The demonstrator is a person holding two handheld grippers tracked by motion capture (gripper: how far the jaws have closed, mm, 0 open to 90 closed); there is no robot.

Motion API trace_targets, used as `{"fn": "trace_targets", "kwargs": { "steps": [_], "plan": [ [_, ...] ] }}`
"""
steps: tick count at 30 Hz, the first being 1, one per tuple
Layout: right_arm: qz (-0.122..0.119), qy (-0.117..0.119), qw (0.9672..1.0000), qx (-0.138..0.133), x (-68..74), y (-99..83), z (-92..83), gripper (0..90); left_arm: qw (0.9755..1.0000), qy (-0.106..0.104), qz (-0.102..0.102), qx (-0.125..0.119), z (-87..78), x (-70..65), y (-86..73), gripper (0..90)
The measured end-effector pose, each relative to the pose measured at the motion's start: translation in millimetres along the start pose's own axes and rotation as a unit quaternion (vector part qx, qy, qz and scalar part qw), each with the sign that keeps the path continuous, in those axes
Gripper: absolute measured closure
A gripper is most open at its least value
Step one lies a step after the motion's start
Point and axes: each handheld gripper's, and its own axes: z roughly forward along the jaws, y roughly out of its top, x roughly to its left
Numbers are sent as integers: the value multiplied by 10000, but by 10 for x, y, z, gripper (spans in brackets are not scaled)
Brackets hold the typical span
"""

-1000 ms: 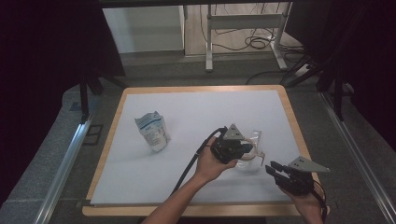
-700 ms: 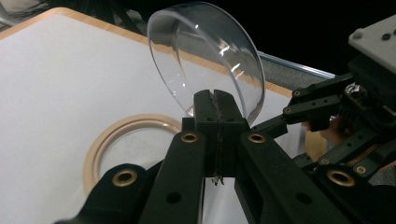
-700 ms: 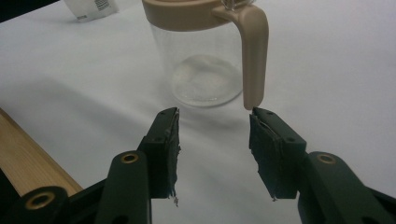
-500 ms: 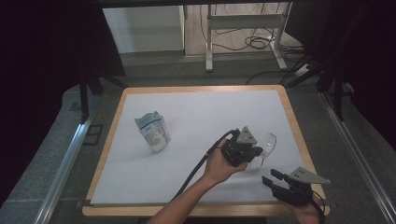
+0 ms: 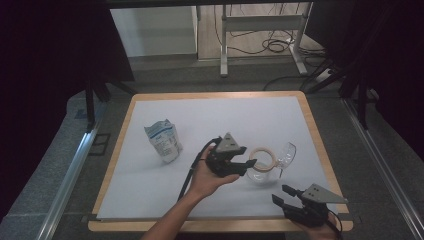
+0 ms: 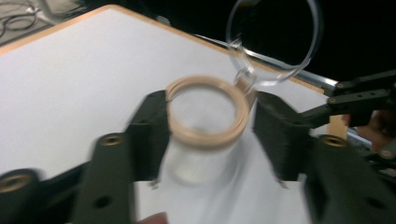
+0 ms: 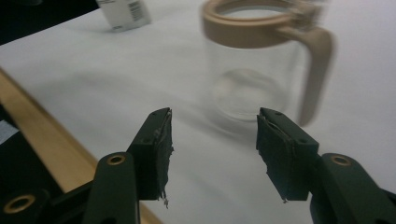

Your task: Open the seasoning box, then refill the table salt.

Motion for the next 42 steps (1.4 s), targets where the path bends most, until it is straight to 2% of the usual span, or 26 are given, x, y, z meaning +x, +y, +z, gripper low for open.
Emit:
{"fn": "trace_targets", "kwargs": {
  "steps": [1,2,4,6,7,8,10,12,14,15,16,21,24,25,30,35,40,41,42],
  "plan": [
    [0,0,10000,0,0,0,0,459,10000,0,0,0,0,0,0,396],
    [-56,47,10000,5,49,7,13,450,10000,90,4,-7,-84,35,-82,396],
    [-235,177,9996,42,221,27,55,431,9998,217,-11,-6,-216,84,-223,325],
    [-310,232,9992,49,304,33,84,422,9996,267,-35,-30,-312,119,-327,309],
    [-364,254,9990,42,346,37,108,416,9996,267,-35,-30,-312,119,-327,299],
    [-392,287,9988,44,388,42,134,408,9994,355,20,-13,-401,145,-420,285],
    [-460,317,9984,76,464,59,211,397,9994,359,-5,-23,-485,177,-508,269],
    [-492,331,9982,66,485,66,239,397,9994,355,-15,-34,-526,194,-549,258],
    [-547,471,9974,84,556,108,362,388,9989,457,-70,-99,-650,250,-659,255],
    [-547,471,9974,84,556,108,362,388,9989,457,-70,-99,-650,250,-659,252],
    [-592,513,9968,128,595,140,440,380,9984,532,-98,-143,-703,278,-700,245],
    [-723,655,9951,158,681,214,595,368,9969,681,-238,-321,-927,395,-874,241],
    [-754,693,9945,198,699,242,654,366,9961,753,-263,-372,-1001,425,-931,237],
    [-776,717,9942,201,713,259,711,361,9951,856,-265,-415,-1071,444,-975,227],
    [-750,765,9939,247,732,275,812,359,9927,1052,-344,-480,-1217,516,-1040,210],
    [-752,800,9936,280,738,291,922,359,9885,1271,-540,-621,-1421,690,-1120,210],
    [-686,856,9935,287,720,289,956,357,9860,1397,-685,-602,-1540,892,-1240,193],
    [-666,867,9936,284,717,287,959,357,9860,1397,-685,-602,-1540,892,-1240,195],
    [-672,840,9937,303,712,283,963,357,9827,1587,-765,-568,-1582,988,-1293,200]
  ]
}}
